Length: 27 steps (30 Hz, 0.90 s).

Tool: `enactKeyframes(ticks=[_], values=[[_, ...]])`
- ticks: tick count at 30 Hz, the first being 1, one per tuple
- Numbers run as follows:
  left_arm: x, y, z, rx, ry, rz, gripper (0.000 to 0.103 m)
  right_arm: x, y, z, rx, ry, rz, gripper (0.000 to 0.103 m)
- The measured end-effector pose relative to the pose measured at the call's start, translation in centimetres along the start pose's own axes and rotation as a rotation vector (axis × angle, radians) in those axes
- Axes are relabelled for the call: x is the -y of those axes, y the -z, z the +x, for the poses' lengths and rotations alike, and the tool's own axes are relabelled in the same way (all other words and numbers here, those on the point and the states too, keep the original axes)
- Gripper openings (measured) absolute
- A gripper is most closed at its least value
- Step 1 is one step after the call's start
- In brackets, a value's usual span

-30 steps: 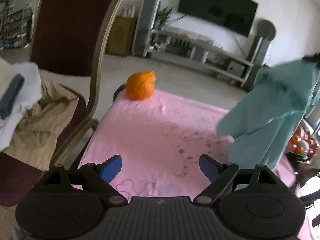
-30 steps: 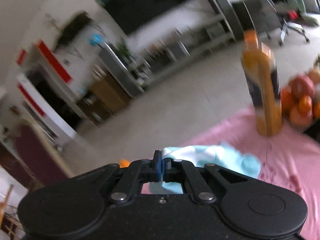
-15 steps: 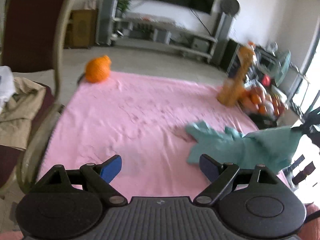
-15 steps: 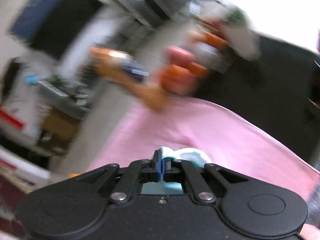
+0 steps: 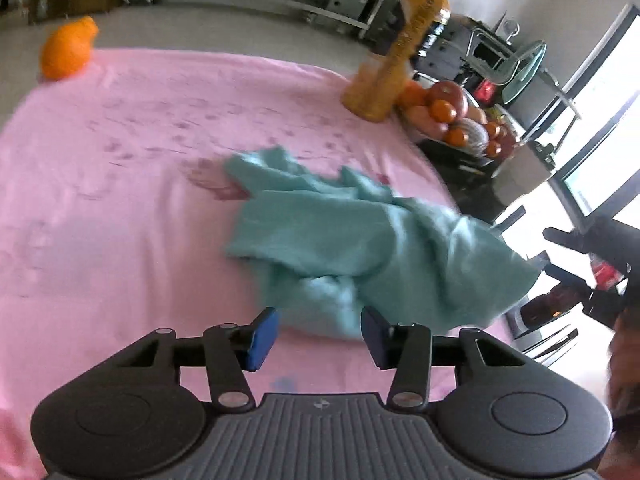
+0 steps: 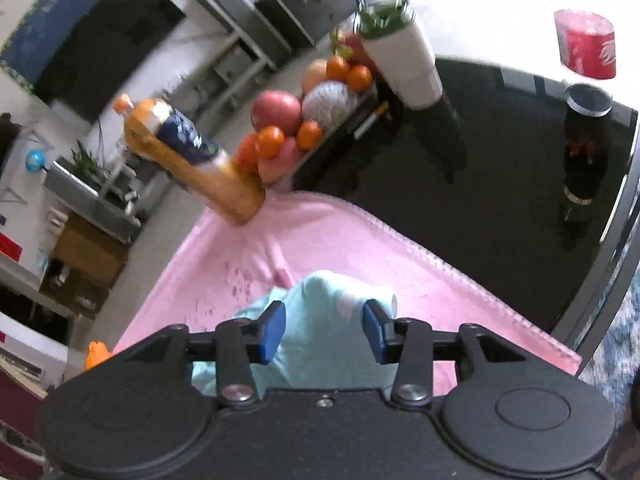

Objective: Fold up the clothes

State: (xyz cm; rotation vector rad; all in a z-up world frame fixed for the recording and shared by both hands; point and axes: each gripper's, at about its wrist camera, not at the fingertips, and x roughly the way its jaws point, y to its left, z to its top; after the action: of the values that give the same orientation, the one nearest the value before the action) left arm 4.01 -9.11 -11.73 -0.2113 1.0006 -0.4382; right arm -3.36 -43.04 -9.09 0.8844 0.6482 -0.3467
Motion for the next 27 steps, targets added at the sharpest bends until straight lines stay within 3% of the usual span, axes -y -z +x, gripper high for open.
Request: enactKeyframes(ticks=[2,5,7,9,16,22,24,26,27], values=[[0.9,-0.6,1.9,-0.022,0.006,-0.032,0.048,0.8,0.1,-1.1,0.05,-0.038,0.007,0.042],[1.6,-1.1,4.9,-0.08,0.058,-0.115,0.052,3.4,0.1,-0.5,0.07,-0.206,0.104,0.043],[1.7,-1.1,6.5,-0.113,0.11,-0.176,0.052,4.9,0.3,0.6,0.057,-0.299,0.154,0.049],[1.8,-1.0,7.9,-0.135,0.145,-0.223,0.052,6.0,0.8,1.7,0.012,-0.34,0.191,0.049],[1.5,-1.1,10.9,-0.156,0.152,-0.317,0.052,6.6,0.2,2.6,-0.04,-0.375,0.218,0.056],[1.6,-1.2,12.2,-0.164,0.177,-0.323,0.069,7.3,-0.1,3.1,-0.055,-0.385,0.228,0.057],[1.6,-1.5,12.1,-0.161,0.179,-0.327,0.063,7.5,-0.2,3.2,-0.057,-0.386,0.233,0.057],[1.0,-1.8,11.9,-0.148,0.173,-0.341,0.024,7.6,-0.2,3.2,-0.058,-0.385,0.231,0.057],[0.7,-2.0,11.6,-0.142,0.177,-0.352,0.017,7.6,-0.2,3.2,-0.058,-0.384,0.23,0.057]])
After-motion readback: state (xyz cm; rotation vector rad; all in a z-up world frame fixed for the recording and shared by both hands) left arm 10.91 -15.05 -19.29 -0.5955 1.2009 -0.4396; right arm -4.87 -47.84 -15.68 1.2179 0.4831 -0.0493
